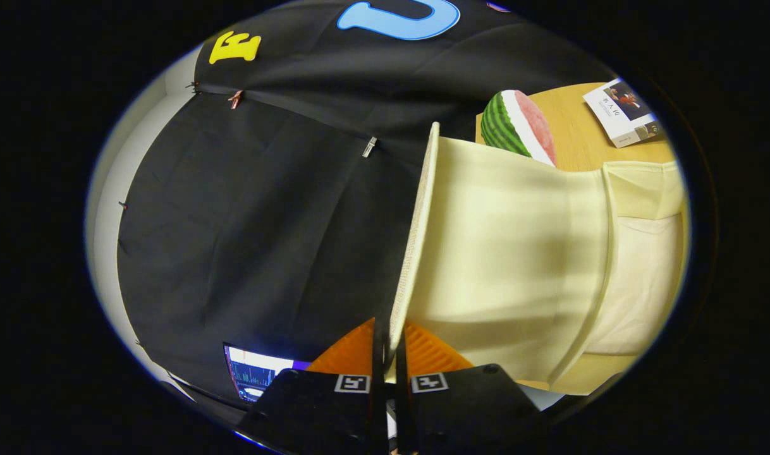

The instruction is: Open the storage box then place both shoes into the box .Put the left shoe in first, then the right shoe, with the right side of both shoes facing outward in a uniform manner.

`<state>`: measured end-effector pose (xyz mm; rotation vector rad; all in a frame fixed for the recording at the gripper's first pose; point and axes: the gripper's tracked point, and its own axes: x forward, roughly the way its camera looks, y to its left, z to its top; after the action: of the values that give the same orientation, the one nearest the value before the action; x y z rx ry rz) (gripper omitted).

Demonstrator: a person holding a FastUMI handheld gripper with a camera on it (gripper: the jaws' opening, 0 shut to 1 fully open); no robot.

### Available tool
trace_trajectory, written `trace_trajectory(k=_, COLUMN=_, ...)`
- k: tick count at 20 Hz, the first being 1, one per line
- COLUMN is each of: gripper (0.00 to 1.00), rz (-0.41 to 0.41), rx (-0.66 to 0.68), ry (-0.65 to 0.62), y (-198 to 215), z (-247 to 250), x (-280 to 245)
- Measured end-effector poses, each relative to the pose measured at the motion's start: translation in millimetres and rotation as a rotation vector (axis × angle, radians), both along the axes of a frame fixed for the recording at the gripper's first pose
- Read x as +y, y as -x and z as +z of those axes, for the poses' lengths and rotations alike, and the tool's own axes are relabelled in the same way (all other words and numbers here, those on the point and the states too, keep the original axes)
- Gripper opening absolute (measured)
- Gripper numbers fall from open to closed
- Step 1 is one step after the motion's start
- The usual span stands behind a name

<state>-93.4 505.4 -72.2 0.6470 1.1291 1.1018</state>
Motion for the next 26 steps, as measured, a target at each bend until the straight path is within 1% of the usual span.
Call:
trace_trajectory(k=1, gripper=0.32, rz=-0.006, rx=-0.008, ry=-0.007, y=-6, z=4, x=-8)
trace_trajectory(k=2, gripper=0.54, rz=-0.016, rx=-0.020, ry=-0.004, y=-6, z=-4, x=-1)
trace_trajectory(k=4, gripper=0.99, rz=-0.048, rx=-0.079, ry=0.026, y=-19, z=-5, x=-17)
trace_trajectory(k=6, gripper=0.98, rz=-0.073, rx=-0.163, ry=0.070, y=-31, z=-3, x=-43)
trace_trajectory(k=9, gripper=0.98, rz=-0.119, rx=-0.291, ry=0.126, y=-55, z=3, x=-97)
trace_trajectory(k=11, gripper=0.98, rz=-0.163, rx=-0.351, ry=0.185, y=-75, z=3, x=-140)
trace_trajectory(k=14, gripper=0.98, rz=-0.279, rx=-0.431, ry=0.284, y=-109, z=6, x=-217)
trace_trajectory(k=17, gripper=0.98, rz=-0.390, rx=-0.490, ry=0.466, y=-133, z=-21, x=-310)
trace_trajectory(k=19, gripper=0.98, rz=-0.435, rx=-0.503, ry=0.609, y=-137, z=-46, x=-376)
trace_trajectory(k=21, gripper=0.98, rz=-0.461, rx=-0.495, ry=0.709, y=-139, z=-69, x=-423)
trace_trajectory(k=22, gripper=0.98, rz=-0.470, rx=-0.478, ry=0.755, y=-140, z=-89, x=-445)
trace_trajectory(k=24, gripper=0.99, rz=-0.460, rx=-0.414, ry=0.824, y=-137, z=-131, x=-472)
trace_trajectory(k=26, gripper=0.99, rz=-0.424, rx=-0.371, ry=0.862, y=-139, z=-166, x=-491)
